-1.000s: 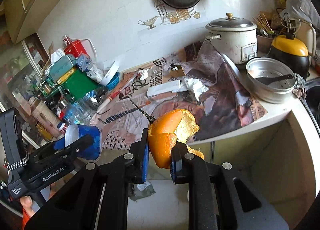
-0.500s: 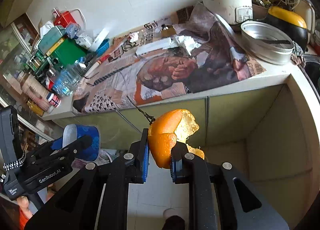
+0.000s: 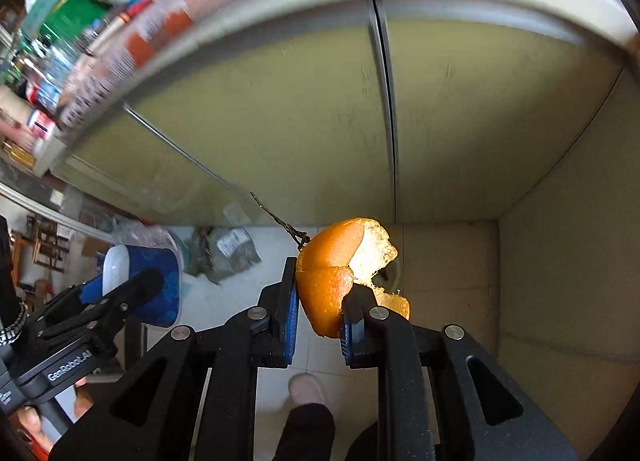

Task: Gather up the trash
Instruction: 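Open both tools to drop the peel and container into the bin, then raise both tools back up to the counter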

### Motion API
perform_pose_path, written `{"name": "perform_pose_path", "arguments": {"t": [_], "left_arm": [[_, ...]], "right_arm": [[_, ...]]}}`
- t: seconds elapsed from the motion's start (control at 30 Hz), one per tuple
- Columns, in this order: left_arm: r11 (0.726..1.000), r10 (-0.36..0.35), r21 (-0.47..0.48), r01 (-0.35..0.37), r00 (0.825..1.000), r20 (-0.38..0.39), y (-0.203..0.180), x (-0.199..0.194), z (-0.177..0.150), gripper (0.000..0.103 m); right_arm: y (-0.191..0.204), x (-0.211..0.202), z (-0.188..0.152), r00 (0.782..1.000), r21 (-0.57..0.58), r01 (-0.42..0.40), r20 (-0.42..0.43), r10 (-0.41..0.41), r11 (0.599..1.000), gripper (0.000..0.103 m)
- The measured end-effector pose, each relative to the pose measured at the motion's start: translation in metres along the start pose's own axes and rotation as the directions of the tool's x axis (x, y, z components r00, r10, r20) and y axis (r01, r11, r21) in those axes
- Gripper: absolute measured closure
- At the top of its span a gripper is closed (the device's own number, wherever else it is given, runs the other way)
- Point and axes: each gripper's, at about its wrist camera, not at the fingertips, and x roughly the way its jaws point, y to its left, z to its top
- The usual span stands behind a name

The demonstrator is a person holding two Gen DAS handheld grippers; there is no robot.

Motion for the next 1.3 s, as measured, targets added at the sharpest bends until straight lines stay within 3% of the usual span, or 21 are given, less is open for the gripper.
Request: {"name": "perform_pose_path", "arguments": {"t": [0.17, 0.3, 0.4, 0.5, 0.77, 0.87, 0.97, 1.17, 1.3], "left_arm": [[0.999, 0.025, -0.040, -0.027, 0.999, -0.039, 0.020, 0.056, -0.016, 0.039], [0.998, 0.030, -0.054, -0.033, 0.998, -0.058, 0.030, 0.084, -0.019, 0.039], [0.999, 0.028, -0.044, -0.031, 0.997, -0.066, 0.026, 0.097, -0.017, 0.039], [1.000, 0.012, -0.026, -0.014, 0.997, -0.074, 0.020, 0.107, -0.012, 0.039], [0.996, -0.077, 0.040, 0.082, 0.991, -0.111, -0.023, 0.134, 0.004, 0.039], [0.995, -0.066, 0.063, 0.076, 0.986, -0.152, -0.038, 0.146, 0.009, 0.031], [0.994, -0.071, 0.068, 0.083, 0.984, -0.166, -0.045, 0.148, 0.011, 0.031], [0.994, -0.053, 0.092, 0.067, 0.988, -0.146, -0.053, 0.117, 0.021, 0.031], [0.993, -0.047, 0.107, 0.057, 0.994, -0.095, -0.056, 0.066, 0.037, 0.031]], "right_arm": [[-0.010, 0.068, 0.000, 0.997, 0.008, -0.024, -0.079, 0.025, 1.000, 0.084], [-0.010, 0.098, 0.005, 0.995, 0.003, -0.024, -0.098, 0.025, 1.000, 0.082], [-0.010, 0.107, 0.008, 0.995, -0.005, -0.025, -0.102, 0.025, 1.000, 0.065], [-0.019, 0.102, 0.011, 0.997, -0.008, -0.017, -0.078, 0.017, 1.000, 0.057], [-0.055, 0.070, 0.024, 0.999, 0.038, 0.029, -0.026, -0.028, 0.999, 0.057], [-0.066, 0.055, 0.028, 0.999, 0.058, 0.050, -0.002, -0.050, 0.997, 0.057], [-0.071, 0.046, 0.030, 0.998, 0.075, 0.057, 0.016, -0.058, 0.996, 0.056], [-0.064, 0.023, 0.034, 0.997, 0.088, 0.053, 0.042, -0.057, 0.995, 0.056], [-0.052, -0.009, 0.040, 0.996, 0.087, 0.050, 0.070, -0.056, 0.995, 0.056]]}}
